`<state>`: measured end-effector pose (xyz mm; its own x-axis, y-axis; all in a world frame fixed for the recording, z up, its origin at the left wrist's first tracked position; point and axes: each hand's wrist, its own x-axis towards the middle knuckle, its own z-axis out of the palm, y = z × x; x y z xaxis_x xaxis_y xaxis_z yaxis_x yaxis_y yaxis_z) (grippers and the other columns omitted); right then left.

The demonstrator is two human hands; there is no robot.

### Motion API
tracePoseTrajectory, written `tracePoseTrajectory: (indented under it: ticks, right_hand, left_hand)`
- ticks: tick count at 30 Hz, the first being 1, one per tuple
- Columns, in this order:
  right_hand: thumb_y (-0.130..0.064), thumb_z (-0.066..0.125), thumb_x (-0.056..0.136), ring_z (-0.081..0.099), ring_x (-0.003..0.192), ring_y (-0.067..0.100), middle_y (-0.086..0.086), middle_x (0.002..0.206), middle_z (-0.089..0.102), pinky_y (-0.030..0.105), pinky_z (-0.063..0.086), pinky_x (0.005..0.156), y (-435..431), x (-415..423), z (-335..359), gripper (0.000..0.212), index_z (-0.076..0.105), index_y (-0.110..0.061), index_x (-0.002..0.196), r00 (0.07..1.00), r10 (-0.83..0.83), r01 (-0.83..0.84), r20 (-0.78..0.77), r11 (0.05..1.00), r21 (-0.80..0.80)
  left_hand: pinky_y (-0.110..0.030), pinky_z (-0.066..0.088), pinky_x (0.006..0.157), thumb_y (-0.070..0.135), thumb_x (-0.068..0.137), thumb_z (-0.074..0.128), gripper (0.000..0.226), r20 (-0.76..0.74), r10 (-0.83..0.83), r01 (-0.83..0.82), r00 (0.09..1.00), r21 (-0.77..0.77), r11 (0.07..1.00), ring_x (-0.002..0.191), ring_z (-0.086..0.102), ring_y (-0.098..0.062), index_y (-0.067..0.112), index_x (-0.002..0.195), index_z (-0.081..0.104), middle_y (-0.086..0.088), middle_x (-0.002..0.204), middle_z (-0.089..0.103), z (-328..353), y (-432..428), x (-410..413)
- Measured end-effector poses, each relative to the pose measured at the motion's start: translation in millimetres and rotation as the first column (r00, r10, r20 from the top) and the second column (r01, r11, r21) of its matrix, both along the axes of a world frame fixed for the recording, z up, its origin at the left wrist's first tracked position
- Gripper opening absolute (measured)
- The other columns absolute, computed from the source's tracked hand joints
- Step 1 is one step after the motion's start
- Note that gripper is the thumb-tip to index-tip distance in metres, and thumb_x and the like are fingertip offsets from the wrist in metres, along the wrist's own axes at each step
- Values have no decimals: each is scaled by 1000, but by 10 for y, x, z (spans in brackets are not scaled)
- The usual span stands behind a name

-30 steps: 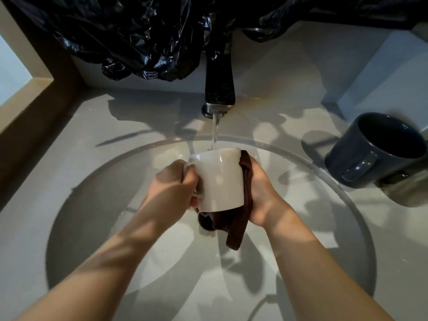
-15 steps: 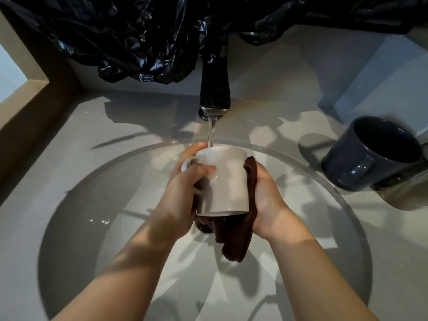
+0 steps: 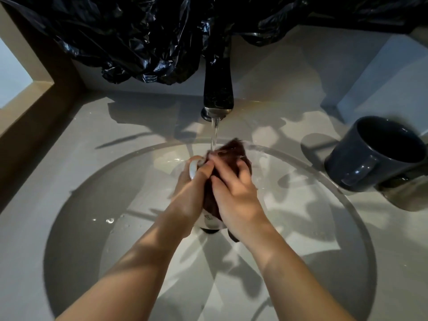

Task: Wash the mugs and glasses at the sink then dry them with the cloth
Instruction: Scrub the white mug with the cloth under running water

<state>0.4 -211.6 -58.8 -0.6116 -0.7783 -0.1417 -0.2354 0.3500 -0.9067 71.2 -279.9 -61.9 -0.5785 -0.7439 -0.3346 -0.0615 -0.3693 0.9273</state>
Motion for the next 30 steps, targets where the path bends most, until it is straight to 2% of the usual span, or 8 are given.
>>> tracePoseTrajectory:
  ticks: [2, 7, 12, 15, 17, 22, 27, 30]
  right_hand:
    - [-37, 46, 94, 27, 136, 15, -11, 153, 17, 31, 30, 111, 1, 31, 51, 33, 52, -60, 118, 998, 21, -21, 62, 1000, -10]
    - [-39, 52, 88, 57, 113, 20, 5, 127, 58, 41, 41, 106, -109, -201, 98, 17, 64, -44, 98, 915, -136, 189, 379, 976, -108]
    - [-45, 45, 85, 38, 132, 21, -10, 153, 16, 39, 38, 108, 12, 188, 49, 33, 51, -60, 113, 995, 56, -52, 81, 997, -56]
    - [-39, 50, 92, 51, 121, 22, 2, 144, 39, 41, 43, 104, -79, 18, 87, 33, 50, -48, 124, 969, 2, 25, 245, 994, -107]
    - [-37, 47, 96, 52, 119, 22, 4, 137, 49, 41, 39, 107, -55, -114, 46, 35, 47, -39, 131, 942, -19, 59, 334, 992, -110]
    - [-44, 41, 93, 40, 129, 20, -13, 150, 21, 39, 37, 107, -12, 138, 43, 34, 43, -55, 125, 999, 21, -20, 40, 1000, -8]
    - [-37, 50, 94, 60, 105, 24, 6, 115, 63, 42, 45, 101, -48, -120, 101, 13, 62, -32, 96, 960, -81, 106, 269, 991, -79]
    - [-41, 42, 96, 48, 120, 25, 0, 140, 39, 43, 40, 104, -98, 49, 98, 33, 47, -37, 128, 998, -60, 59, 32, 998, 35]
  left_hand:
    - [-41, 52, 89, 49, 85, 56, 41, 8, -2, 2, 1000, 5, 1000, 100, 67, -23, 25, 119, 57, -11, 111, 68, 13, -7, 7]
    - [-44, 51, 83, 57, 73, 53, 21, 51, -101, 110, 994, -206, 973, 87, 63, -24, 41, 85, 60, -4, 91, 64, 53, -2, 0]
    - [-44, 54, 87, 46, 91, 52, 33, 24, 66, -66, 998, 19, 998, 92, 69, -25, 21, 111, 61, -11, 101, 70, 55, -84, 48]
    - [-35, 51, 76, 54, 87, 53, 32, 41, 27, -21, 999, -132, 991, 79, 65, -20, 27, 105, 60, -10, 95, 65, 47, -54, 56]
    - [-42, 49, 88, 65, 75, 51, 34, 75, -51, 64, 996, -187, 980, 87, 63, -22, 36, 91, 59, -9, 98, 62, 74, 19, 61]
    - [-43, 51, 92, 62, 78, 52, 34, 97, -42, 52, 994, -97, 994, 104, 61, -22, 39, 104, 56, -8, 120, 58, 141, 12, 80]
    - [-51, 44, 99, 70, 68, 50, 36, 128, -92, 118, 988, -213, 970, 107, 58, -26, 46, 94, 56, -7, 113, 59, 113, 73, 80]
    - [-33, 51, 83, 53, 88, 53, 26, 61, -47, 54, 997, -129, 990, 100, 63, -21, 35, 105, 59, -9, 117, 61, 85, 11, 90]
